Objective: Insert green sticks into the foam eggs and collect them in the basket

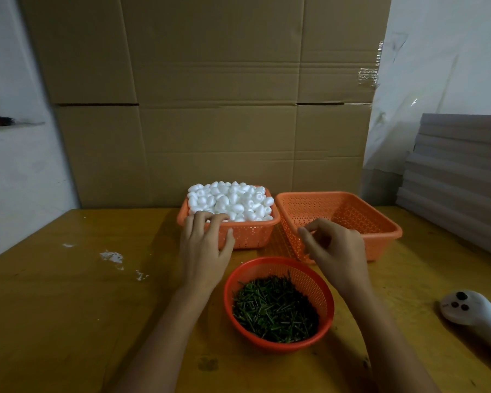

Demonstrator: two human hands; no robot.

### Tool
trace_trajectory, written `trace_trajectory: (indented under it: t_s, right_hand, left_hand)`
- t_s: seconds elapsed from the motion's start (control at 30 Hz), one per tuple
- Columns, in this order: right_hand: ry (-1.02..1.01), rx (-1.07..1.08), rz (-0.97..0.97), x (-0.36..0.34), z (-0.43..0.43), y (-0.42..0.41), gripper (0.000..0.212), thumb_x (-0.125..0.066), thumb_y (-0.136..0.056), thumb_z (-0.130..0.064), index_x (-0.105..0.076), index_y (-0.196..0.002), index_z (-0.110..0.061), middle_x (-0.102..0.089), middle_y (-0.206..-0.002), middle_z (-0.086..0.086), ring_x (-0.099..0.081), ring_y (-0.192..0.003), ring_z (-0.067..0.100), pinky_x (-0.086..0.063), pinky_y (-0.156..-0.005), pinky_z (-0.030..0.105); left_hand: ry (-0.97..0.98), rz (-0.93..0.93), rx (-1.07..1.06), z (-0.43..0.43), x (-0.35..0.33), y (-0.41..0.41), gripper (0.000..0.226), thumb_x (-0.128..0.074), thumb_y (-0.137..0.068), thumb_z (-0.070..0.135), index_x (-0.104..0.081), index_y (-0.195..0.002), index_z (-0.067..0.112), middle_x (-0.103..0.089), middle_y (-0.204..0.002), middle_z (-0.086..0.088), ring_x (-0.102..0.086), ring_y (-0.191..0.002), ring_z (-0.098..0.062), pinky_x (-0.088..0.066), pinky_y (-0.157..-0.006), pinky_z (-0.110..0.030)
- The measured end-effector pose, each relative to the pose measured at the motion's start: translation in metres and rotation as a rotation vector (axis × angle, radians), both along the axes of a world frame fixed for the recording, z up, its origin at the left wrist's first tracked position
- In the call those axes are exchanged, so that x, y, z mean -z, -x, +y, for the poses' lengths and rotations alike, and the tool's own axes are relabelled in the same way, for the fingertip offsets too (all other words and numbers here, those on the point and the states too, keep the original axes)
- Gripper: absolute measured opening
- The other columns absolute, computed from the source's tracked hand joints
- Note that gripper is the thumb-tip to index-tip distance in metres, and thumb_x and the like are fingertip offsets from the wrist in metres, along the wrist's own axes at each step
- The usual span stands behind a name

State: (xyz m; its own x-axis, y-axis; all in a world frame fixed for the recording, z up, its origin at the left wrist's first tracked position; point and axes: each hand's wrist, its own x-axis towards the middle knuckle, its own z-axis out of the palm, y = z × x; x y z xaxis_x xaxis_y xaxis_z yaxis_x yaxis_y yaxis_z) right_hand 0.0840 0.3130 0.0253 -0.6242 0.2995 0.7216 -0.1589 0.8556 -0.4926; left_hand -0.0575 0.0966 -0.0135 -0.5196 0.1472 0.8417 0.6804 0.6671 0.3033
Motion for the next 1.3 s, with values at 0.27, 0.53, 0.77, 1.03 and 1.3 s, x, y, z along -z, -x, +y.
trace_trajectory:
  t_s: [0.27, 0.53, 0.77, 1.03, 1.3]
  right_hand:
    - [-0.010, -0.011, 0.015, 0.001, -0.002, 0.001, 0.016, -0.069, -0.098, -0.037, -0.072, -0.086, -0.026, -0.067, -0.060, -0.015, -0.066, -0.055, 0.002, -0.058, -0.057, 0.038]
    - [-0.019, -0.010, 0.025, 0.000, -0.003, 0.001, 0.016, -0.068, -0.098, -0.037, -0.072, -0.087, -0.027, -0.066, -0.060, -0.016, -0.066, -0.055, 0.001, -0.058, -0.057, 0.038]
    - [-0.023, -0.016, 0.027, 0.000, -0.003, 0.001, 0.017, -0.067, -0.098, -0.039, -0.072, -0.087, -0.027, -0.067, -0.060, -0.016, -0.065, -0.054, 0.001, -0.058, -0.056, 0.039]
    - [-0.015, -0.020, 0.052, -0.001, -0.003, -0.001, 0.019, -0.065, -0.098, -0.040, -0.073, -0.089, -0.025, -0.067, -0.061, -0.015, -0.067, -0.057, 0.002, -0.058, -0.057, 0.039]
    - [-0.022, -0.018, 0.054, -0.002, -0.004, -0.002, 0.019, -0.065, -0.098, -0.040, -0.073, -0.089, -0.025, -0.067, -0.061, -0.016, -0.066, -0.056, 0.001, -0.058, -0.057, 0.038]
  left_hand:
    - [0.370, -0.150, -0.151, -0.003, 0.005, 0.006, 0.061, -0.059, -0.102, 0.047, -0.051, -0.155, 0.018, -0.048, -0.160, -0.015, -0.041, -0.150, -0.033, -0.034, -0.122, -0.053]
    - [0.492, -0.176, -0.257, 0.000, 0.004, 0.008, 0.063, -0.048, -0.103, 0.057, -0.048, -0.155, 0.022, -0.049, -0.157, -0.013, -0.044, -0.145, -0.030, -0.029, -0.122, -0.049]
    - [0.407, -0.268, -0.283, 0.008, -0.004, 0.005, 0.053, -0.048, -0.104, 0.057, -0.055, -0.146, 0.026, -0.042, -0.158, -0.022, -0.035, -0.148, -0.038, -0.033, -0.119, -0.051]
    - [0.390, -0.321, -0.325, 0.008, -0.006, 0.007, 0.056, -0.041, -0.106, 0.060, -0.055, -0.145, 0.022, -0.049, -0.152, -0.019, -0.030, -0.150, -0.037, -0.032, -0.118, -0.048]
    - [0.404, -0.314, -0.320, 0.008, -0.005, 0.010, 0.050, -0.049, -0.104, 0.054, -0.059, -0.138, 0.019, -0.058, -0.143, -0.008, -0.044, -0.140, -0.030, -0.031, -0.116, -0.044]
